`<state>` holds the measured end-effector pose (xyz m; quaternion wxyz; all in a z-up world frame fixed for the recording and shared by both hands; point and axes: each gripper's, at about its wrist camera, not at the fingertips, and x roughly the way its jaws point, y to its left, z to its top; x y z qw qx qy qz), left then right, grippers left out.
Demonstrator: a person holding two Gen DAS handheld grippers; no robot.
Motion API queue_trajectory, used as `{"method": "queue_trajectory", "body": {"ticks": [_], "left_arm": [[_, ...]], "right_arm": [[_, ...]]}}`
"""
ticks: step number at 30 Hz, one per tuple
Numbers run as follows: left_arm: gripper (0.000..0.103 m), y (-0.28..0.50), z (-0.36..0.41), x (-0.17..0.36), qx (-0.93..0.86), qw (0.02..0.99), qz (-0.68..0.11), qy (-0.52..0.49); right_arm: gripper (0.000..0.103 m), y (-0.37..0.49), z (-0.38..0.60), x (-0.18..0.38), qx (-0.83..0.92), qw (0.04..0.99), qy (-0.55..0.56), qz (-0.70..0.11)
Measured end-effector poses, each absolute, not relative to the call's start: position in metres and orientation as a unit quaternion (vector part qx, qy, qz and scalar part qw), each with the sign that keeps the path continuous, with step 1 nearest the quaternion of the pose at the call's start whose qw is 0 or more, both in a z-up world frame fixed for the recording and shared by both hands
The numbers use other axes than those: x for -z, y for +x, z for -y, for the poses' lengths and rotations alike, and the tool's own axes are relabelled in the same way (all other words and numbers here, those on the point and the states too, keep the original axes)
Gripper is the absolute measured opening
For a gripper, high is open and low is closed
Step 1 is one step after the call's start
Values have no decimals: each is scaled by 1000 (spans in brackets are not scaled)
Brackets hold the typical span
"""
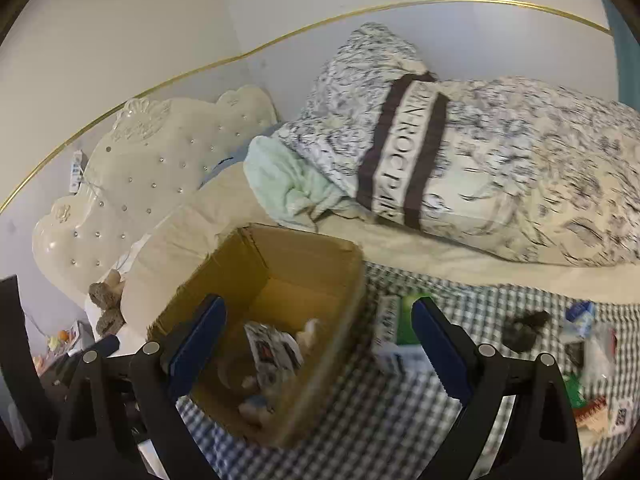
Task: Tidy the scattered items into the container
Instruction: 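Move both tools back toward the white bottle and the printed sachet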
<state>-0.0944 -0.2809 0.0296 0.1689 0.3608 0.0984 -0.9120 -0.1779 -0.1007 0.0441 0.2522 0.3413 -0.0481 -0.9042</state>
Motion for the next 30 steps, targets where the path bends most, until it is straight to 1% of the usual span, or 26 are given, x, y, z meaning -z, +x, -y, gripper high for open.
{"method": "queue_trajectory", "body": {"ticks": [6,13,23,26,30], "left_arm": [[103,-74,227,-41,924,112,-111,347],[103,-66,166,-40,932,48,-123,338],[103,-72,80,-8,925,-24,-73,373],[103,-77,60,8,919,-30,-59,389],[103,-77,41,23,921,-36,-43,385]], "right_arm": [[94,-154,29,-46,912,218,343,63],[94,-118,-56,-36,929,157,330,54],[95,-97,-180,9,924,71,364,91],[94,-92,-200,22,925,44,368,86],[94,-89,-224,41,922,17,378,79]]}}
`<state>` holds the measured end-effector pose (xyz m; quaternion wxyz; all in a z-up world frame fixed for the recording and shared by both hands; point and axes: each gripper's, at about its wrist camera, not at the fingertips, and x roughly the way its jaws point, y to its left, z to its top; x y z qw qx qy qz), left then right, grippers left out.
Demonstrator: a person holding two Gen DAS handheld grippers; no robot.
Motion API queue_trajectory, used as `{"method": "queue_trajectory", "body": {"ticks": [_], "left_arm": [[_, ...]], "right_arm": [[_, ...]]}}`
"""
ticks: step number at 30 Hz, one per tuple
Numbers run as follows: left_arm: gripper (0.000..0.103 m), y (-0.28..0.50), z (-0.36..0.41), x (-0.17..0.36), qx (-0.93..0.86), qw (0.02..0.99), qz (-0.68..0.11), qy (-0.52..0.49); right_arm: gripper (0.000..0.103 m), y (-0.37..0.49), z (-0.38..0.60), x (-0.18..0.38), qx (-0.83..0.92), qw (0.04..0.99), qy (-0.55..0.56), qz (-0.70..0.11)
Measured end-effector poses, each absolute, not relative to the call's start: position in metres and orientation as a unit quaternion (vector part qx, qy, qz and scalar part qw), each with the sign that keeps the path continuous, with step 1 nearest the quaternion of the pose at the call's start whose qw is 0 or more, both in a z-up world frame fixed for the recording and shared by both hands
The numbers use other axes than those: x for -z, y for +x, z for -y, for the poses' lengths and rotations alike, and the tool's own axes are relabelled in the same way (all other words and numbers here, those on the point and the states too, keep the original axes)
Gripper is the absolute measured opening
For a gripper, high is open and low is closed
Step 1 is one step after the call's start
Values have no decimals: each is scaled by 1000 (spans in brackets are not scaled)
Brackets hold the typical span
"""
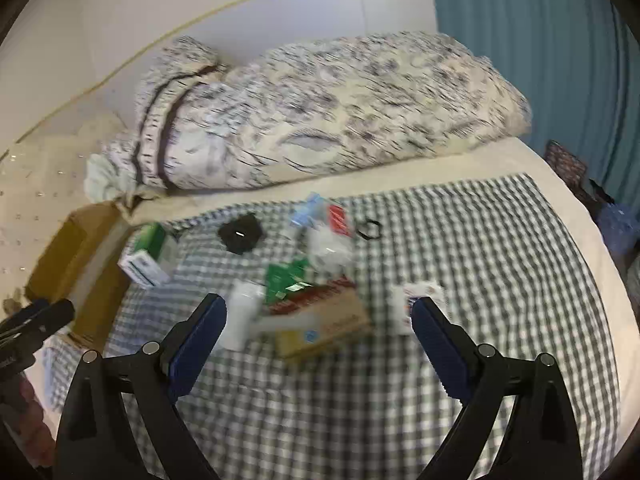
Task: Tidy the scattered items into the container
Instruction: 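Move both tools back toward the white bottle and the printed sachet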
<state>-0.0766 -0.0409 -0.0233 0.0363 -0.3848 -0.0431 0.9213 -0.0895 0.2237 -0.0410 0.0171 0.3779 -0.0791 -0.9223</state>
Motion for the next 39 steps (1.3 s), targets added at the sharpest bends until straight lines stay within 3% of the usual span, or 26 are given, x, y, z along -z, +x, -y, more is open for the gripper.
{"method": "queue_trajectory", "body": {"ticks": [18,30,33,37,39], "left_arm": [[103,-142,-45,103,-888,76,23,-454],[103,-182,-57,149,-867,68,28,-493],[103,-188,-54,158,-863,59,29,-501],[103,-194,-52,164,-859,62,45,-506],[103,-197,-53,165,-861,60,45,-504]], "right_arm": [[94,-117,-303,112,895,-61,434,89],[94,-165,-297,155,879,-64,469,58],[91,-174,-296,168,875,-67,477,50],[75,-184,-300,183,864,-58,496,68],[74,-186,-301,186,864,-63,495,64]]}}
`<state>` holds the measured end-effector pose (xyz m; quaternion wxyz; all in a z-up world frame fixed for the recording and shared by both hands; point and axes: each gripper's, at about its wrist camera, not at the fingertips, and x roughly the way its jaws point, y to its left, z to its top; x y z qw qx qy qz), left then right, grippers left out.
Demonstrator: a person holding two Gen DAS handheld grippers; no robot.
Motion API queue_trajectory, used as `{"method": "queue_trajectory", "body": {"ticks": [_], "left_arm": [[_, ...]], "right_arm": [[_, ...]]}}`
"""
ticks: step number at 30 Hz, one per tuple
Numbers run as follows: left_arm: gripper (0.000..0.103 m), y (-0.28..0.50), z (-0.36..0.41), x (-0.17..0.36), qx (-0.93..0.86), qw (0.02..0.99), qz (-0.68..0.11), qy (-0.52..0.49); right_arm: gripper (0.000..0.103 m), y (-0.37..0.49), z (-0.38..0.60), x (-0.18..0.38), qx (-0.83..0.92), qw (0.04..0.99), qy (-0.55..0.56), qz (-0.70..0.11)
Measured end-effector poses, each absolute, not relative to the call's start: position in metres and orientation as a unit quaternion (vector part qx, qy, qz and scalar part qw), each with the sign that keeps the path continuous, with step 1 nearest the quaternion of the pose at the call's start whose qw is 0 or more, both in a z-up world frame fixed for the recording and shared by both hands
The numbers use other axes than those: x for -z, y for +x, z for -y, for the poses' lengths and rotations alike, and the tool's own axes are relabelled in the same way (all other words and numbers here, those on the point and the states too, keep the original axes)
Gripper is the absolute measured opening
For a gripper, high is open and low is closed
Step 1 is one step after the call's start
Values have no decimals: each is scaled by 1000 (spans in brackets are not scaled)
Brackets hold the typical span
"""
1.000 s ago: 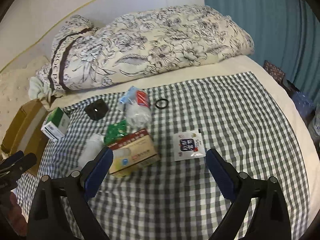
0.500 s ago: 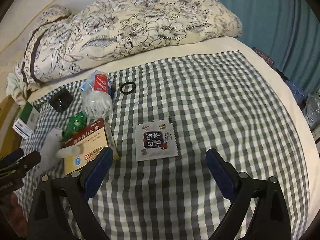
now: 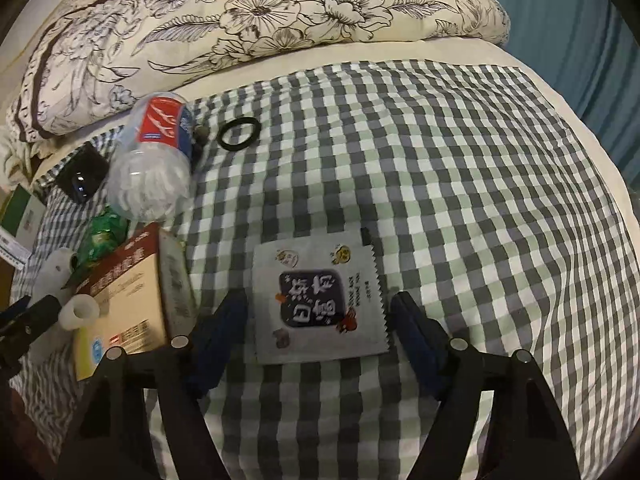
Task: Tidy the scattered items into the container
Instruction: 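Move both tools back toward the white bottle and the printed sachet, then close the left tool on the white bottle while the right tool grasps the printed sachet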
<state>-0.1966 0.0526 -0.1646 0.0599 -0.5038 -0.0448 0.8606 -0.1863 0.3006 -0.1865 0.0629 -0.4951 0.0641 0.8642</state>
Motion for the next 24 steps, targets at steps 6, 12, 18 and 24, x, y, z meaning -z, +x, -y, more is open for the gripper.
{"method": "queue_trajectory", "body": {"ticks": [6,12,18,24], "left_arm": [[103,-204,-52,170,-858,60,44,-508],[102,-205,-36,172,-849,71,75,-519],[102,-211,-31,189,-823,81,74,-557],[86,-216,-40,187,-838,75,60,-538]], "right_arm": [[64,-190,-298,190,-866,77,-492,-44],[59,-191,-301,190,-866,80,-492,-43],[59,-192,-294,190,-865,88,-493,-28],[55,-195,-294,190,-866,89,-492,-32]]}}
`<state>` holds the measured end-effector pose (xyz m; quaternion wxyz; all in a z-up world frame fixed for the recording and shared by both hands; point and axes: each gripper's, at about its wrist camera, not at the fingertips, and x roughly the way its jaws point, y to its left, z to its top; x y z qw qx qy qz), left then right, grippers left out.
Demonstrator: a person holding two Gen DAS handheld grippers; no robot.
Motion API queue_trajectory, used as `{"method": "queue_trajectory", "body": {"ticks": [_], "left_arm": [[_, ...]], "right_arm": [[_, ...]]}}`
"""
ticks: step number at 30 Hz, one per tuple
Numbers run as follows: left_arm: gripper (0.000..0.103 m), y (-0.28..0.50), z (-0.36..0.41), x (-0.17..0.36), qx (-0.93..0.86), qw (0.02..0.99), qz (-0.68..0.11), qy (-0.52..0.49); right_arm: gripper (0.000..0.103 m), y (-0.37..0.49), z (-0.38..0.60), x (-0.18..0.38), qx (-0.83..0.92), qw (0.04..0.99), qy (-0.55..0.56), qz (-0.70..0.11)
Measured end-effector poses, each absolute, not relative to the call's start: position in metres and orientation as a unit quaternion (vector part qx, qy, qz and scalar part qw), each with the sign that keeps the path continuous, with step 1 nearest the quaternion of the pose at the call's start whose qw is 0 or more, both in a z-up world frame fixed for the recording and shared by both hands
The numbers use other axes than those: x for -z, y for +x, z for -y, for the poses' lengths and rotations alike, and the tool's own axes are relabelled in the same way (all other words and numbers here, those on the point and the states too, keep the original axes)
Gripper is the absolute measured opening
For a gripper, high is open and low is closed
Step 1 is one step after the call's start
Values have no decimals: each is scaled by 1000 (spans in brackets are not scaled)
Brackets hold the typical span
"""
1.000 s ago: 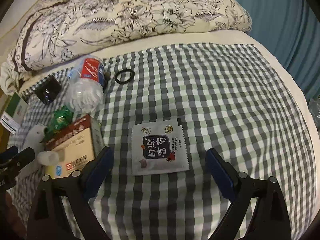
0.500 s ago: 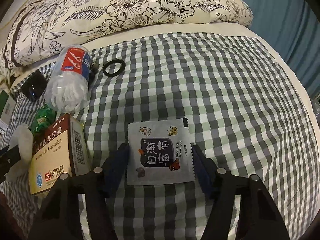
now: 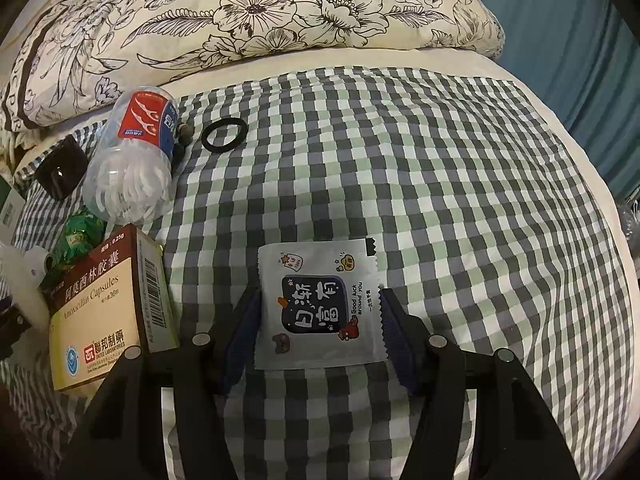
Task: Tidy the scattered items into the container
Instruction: 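Close the left tool on the white bottle while the right tool grasps the printed sachet, then carry the white bottle with the left tool while the right tool carries the sachet to the box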
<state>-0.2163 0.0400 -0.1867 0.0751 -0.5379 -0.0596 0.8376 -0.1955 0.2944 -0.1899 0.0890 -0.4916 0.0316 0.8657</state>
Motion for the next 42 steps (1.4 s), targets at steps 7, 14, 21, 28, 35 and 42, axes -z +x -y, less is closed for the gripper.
{"method": "queue_trajectory", "body": {"ticks": [7,14,21,28,35,42], "left_arm": [[45,-210,-41,177,-838,89,47,-536],[45,-196,-33,166,-850,72,34,-520],[45,-181,-19,129,-873,60,39,-483],[45,-156,-11,91,-890,56,38,-451],[45,-126,0,54,-906,56,37,-418],[45,-96,18,22,-920,43,39,-388]], "right_arm": [[39,-191,-291,187,-868,95,-487,-23],[33,-175,-293,174,-868,98,-486,-25],[32,-151,-297,133,-882,96,-459,-36],[32,-128,-277,85,-902,67,-424,-42],[32,-104,-249,46,-919,40,-390,-42],[32,-75,-220,14,-932,15,-361,-35]]}}
